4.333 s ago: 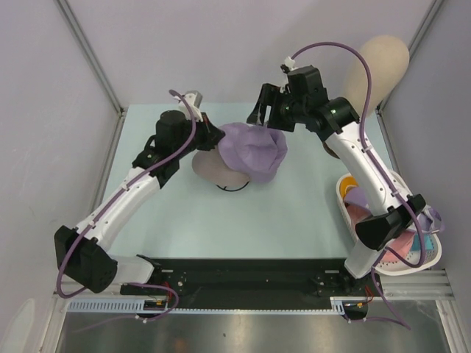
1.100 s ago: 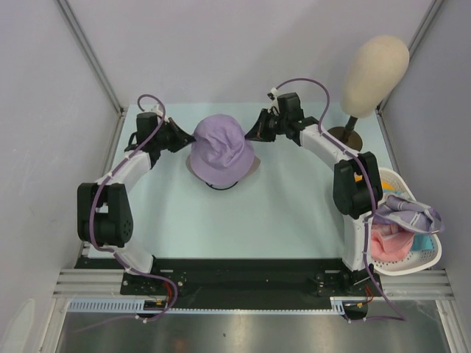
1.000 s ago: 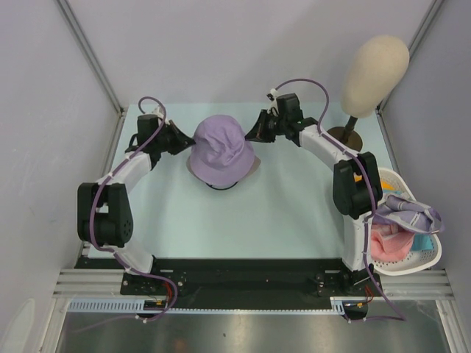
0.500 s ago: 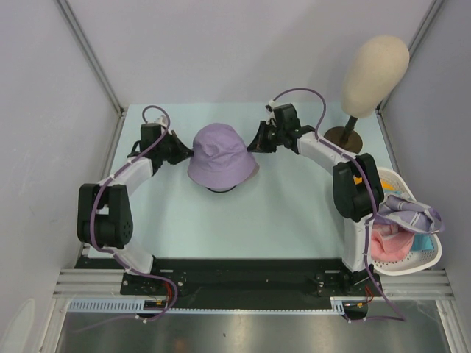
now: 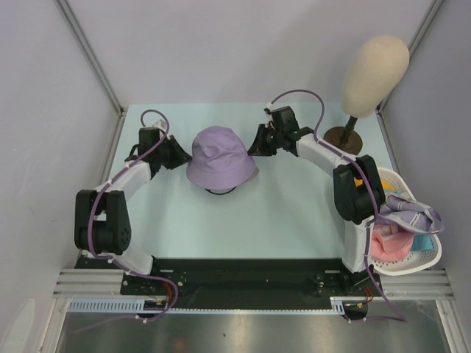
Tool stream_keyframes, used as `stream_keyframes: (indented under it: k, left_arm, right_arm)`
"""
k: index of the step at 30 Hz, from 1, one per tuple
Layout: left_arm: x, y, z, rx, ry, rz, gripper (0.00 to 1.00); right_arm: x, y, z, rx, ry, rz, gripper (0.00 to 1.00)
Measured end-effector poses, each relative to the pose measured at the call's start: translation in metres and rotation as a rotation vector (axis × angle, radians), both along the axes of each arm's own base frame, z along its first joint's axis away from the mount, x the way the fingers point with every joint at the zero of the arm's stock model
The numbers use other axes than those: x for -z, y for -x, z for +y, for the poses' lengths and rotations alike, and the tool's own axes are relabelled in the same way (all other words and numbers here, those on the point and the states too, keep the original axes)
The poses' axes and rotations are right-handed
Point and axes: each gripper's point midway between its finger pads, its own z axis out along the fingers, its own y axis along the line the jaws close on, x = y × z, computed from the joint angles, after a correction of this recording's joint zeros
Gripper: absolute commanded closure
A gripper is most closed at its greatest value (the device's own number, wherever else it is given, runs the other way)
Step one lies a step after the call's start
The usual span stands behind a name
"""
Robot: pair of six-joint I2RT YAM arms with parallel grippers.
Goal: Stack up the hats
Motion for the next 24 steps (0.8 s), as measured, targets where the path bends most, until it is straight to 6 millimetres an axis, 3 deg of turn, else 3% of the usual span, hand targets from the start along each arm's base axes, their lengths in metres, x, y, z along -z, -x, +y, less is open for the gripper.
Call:
stream_keyframes:
  k: [1, 3, 4, 6, 9, 13, 15, 19, 21, 24]
  left_arm:
    - [0.001, 0.001, 0.004, -0.011, -0.016, 0.010, 0.46]
    - [0.003, 0.003, 0.018, -0.046, -0.050, 0.037, 0.22]
    - [0.002, 0.004, 0.027, -0.070, -0.062, 0.050, 0.17]
    - [-0.004, 0.005, 0.047, -0.125, -0.080, 0.061, 0.08]
    - [-0.030, 0.004, 0.083, -0.225, -0.109, 0.032, 0.05]
    - [-0.086, 0.000, 0.109, -0.301, -0.156, -0.085, 0.04]
    - [-0.107, -0.001, 0.109, -0.296, -0.170, -0.139, 0.04]
    - [-0.128, 0.002, 0.101, -0.261, -0.233, -0.196, 0.04]
    - [-0.135, 0.002, 0.085, -0.212, -0.272, -0.212, 0.04]
    - [-0.150, 0.005, 0.039, -0.083, -0.333, -0.261, 0.04]
  right_arm:
    - [0.000, 0.000, -0.002, 0.004, 0.008, 0.000, 0.52]
    - [0.002, 0.002, -0.011, 0.018, 0.046, 0.007, 0.36]
    - [0.003, 0.003, -0.017, 0.027, 0.066, 0.013, 0.27]
    - [0.002, 0.005, -0.027, 0.042, 0.099, 0.018, 0.23]
    - [-0.012, 0.008, -0.043, 0.076, 0.130, 0.006, 0.21]
    - [-0.055, 0.026, -0.072, 0.138, 0.151, -0.063, 0.20]
    - [-0.077, 0.040, -0.089, 0.176, 0.159, -0.096, 0.20]
    - [-0.113, 0.074, -0.133, 0.294, 0.188, -0.129, 0.20]
    - [-0.128, 0.092, -0.168, 0.402, 0.218, -0.128, 0.20]
    - [-0.143, 0.117, -0.216, 0.570, 0.274, -0.113, 0.20]
